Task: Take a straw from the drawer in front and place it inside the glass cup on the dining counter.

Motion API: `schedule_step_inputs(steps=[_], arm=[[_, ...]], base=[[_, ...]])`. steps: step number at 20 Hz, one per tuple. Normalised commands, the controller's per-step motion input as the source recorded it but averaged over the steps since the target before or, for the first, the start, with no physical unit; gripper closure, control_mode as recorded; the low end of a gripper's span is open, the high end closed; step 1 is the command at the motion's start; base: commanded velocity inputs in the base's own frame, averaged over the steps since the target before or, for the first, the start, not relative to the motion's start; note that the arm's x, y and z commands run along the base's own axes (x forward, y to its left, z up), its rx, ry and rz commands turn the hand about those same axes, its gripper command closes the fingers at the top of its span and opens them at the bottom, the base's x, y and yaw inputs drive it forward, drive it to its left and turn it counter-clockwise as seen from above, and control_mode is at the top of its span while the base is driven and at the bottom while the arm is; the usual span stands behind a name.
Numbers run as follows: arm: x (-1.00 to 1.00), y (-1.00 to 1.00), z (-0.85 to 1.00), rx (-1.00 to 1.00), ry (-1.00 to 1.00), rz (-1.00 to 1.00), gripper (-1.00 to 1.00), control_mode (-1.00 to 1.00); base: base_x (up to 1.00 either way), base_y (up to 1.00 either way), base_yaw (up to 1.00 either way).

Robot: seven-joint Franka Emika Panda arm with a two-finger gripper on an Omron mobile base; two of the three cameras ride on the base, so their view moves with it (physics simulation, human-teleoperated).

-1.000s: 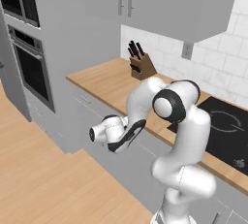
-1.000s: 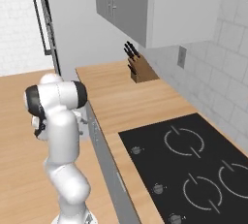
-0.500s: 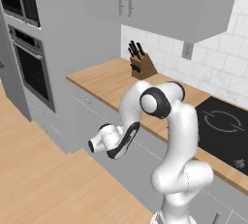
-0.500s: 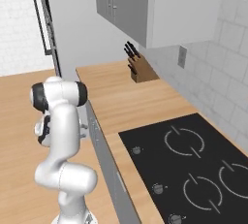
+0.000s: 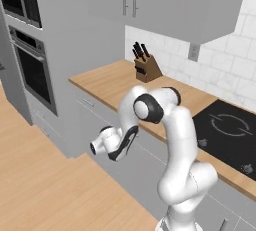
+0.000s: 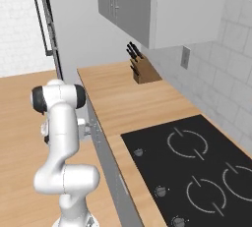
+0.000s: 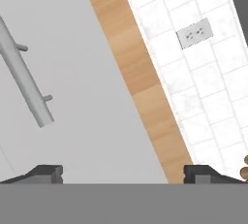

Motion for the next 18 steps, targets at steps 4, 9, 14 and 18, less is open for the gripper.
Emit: schedule_step_inputs(steps=[4, 9, 14, 18], arm=[[0.49, -0.04, -0.19, 0.0, 0.0, 0.0, -1.0, -1.0], [0.4, -0.12, -0.28, -0.01, 0.0, 0.0, -1.0, -1.0], [0.33, -0.25, -0.29, -0.03, 0.0, 0.0, -1.0, -1.0], [0.35, -0.18, -0.28, -0.02, 0.02, 0.0, -1.0, -1.0]], base=[[0.0, 0.0, 0.0], [0.0, 0.0, 0.0], [0.0, 0.0, 0.0], [0.0, 0.0, 0.0]])
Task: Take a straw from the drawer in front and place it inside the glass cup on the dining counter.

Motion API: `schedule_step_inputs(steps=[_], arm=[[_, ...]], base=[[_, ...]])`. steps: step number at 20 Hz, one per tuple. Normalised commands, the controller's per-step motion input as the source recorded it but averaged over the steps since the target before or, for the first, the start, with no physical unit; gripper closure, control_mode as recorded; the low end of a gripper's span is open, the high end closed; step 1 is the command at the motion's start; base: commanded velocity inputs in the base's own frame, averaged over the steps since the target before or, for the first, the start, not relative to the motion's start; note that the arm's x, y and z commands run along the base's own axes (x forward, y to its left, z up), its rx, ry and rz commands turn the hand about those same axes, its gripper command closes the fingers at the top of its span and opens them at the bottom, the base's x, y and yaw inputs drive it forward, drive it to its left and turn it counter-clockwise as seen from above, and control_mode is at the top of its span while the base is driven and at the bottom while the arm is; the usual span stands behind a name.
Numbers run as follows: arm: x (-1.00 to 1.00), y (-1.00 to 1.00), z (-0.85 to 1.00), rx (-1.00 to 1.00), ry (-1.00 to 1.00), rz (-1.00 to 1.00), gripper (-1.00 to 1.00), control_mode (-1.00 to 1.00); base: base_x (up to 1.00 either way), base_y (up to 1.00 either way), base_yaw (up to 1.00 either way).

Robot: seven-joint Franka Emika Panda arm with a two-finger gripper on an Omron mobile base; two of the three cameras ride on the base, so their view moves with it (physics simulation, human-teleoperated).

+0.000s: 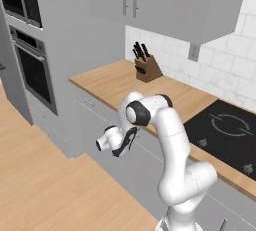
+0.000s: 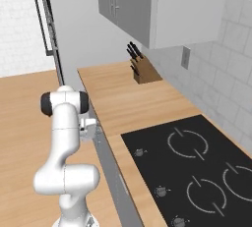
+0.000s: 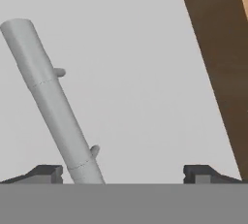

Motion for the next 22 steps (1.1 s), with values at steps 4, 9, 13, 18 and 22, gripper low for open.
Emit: schedule_step_inputs(steps=[4, 9, 13, 18, 22], arm=[[0.3, -0.1, -0.27, -0.01, 0.03, 0.0, -1.0, -1.0], [0.27, 0.0, -0.31, 0.0, 0.13, 0.0, -1.0, -1.0], [0.25, 0.0, -0.24, 0.0, 0.11, 0.0, -1.0, -1.0], [0.02, 0.0, -0.05, 0.0, 0.03, 0.0, 1.0, -1.0], [-0.38, 0.02, 0.0, 0.0, 0.0, 0.0, 1.0, -1.0]], base=[[0.0, 0.0, 0.0], [0.0, 0.0, 0.0], [0.0, 0.0, 0.0], [0.0, 0.0, 0.0], [0.0, 0.0, 0.0]])
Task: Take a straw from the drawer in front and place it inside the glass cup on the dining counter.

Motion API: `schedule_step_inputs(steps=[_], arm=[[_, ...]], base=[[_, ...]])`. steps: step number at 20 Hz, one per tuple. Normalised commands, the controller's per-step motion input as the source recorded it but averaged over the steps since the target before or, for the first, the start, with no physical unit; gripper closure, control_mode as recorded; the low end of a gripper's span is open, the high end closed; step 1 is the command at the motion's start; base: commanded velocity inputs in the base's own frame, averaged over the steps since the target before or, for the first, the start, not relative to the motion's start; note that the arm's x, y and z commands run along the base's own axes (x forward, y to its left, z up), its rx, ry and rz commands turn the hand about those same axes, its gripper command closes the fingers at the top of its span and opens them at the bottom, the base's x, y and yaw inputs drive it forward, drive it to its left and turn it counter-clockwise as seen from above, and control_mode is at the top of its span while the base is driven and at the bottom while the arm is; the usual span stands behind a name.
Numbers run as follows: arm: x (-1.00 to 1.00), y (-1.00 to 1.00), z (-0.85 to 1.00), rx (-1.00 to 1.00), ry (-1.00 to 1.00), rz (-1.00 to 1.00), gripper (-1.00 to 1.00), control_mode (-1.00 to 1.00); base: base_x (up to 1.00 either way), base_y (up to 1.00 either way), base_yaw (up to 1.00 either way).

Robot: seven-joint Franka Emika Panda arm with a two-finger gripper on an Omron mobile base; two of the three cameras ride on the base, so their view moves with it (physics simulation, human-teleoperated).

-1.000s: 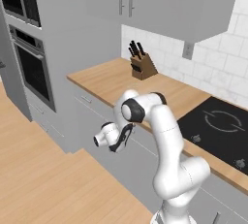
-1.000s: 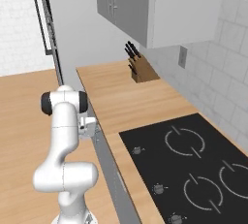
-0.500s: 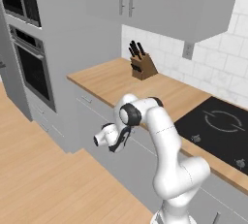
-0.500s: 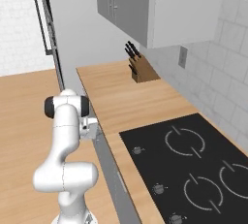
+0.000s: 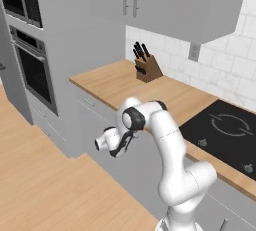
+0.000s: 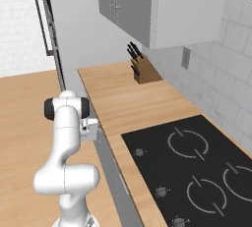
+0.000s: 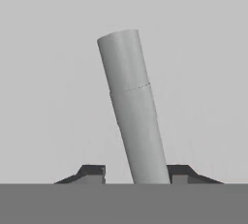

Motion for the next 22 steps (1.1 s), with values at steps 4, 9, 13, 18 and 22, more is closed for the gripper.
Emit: schedule_step_inputs(steps=[4, 9, 13, 18, 22], arm=[[-0.62, 0.35, 0.0, 0.01, 0.0, 0.0, 1.0, -1.0], [-0.88, 0.71, 0.01, 0.02, 0.0, 0.02, 1.0, -1.0], [-0.97, 0.94, 0.1, 0.01, 0.0, 0.04, 1.0, -1.0], [-0.89, 1.0, 0.19, 0.0, 0.0, 0.04, 1.0, -1.0], [-0.83, 1.0, 0.28, 0.01, 0.0, 0.04, 1.0, -1.0]], base=[[0.0, 0.0, 0.0], [0.0, 0.0, 0.0], [0.0, 0.0, 0.0], [0.0, 0.0, 0.0], [0.0, 0.0, 0.0]])
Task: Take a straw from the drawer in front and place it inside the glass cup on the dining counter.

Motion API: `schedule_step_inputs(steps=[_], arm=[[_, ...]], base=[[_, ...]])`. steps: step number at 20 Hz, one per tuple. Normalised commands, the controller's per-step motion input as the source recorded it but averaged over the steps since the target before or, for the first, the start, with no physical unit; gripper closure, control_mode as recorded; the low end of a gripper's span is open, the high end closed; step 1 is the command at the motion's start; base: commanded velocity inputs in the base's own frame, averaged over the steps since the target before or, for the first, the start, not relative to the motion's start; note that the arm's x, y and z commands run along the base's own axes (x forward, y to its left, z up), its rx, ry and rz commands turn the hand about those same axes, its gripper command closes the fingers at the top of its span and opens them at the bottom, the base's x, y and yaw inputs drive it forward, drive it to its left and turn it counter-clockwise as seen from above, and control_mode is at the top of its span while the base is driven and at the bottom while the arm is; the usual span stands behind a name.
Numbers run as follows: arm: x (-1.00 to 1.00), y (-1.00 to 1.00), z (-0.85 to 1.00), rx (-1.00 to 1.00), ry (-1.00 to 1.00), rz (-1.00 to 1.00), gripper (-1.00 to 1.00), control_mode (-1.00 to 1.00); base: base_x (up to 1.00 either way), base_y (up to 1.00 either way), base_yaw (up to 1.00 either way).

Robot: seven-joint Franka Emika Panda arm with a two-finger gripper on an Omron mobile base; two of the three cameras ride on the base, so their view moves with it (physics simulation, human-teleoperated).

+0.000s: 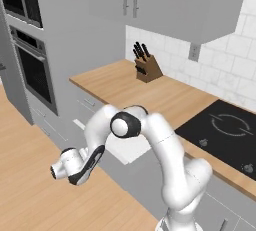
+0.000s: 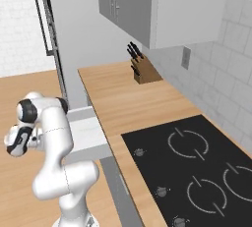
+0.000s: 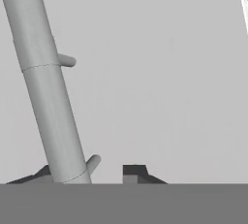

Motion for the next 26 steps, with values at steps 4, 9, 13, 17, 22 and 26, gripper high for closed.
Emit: schedule_step_inputs(steps=[4, 9, 13, 17, 22, 26], arm=[[-0.74, 1.0, 0.31, 0.02, 0.02, 0.04, 1.0, -1.0], [-0.49, 0.7, 0.39, 0.08, 0.05, 0.01, -1.0, -1.0], [-0.44, 0.03, 0.79, 0.3, 0.23, 0.0, -1.0, -1.0], [-0.34, 0.0, 1.0, 0.46, 0.4, 0.0, -1.0, -1.0], [-0.25, 0.0, 0.97, 0.45, 0.37, 0.0, -1.0, -1.0], [-0.24, -0.21, 1.0, 0.42, 0.24, 0.0, -1.0, -1.0]], base=[[0.0, 0.0, 0.0], [0.0, 0.0, 0.0], [0.0, 0.0, 0.0], [0.0, 0.0, 0.0], [0.0, 0.0, 0.0], [0.0, 0.0, 0.0]])
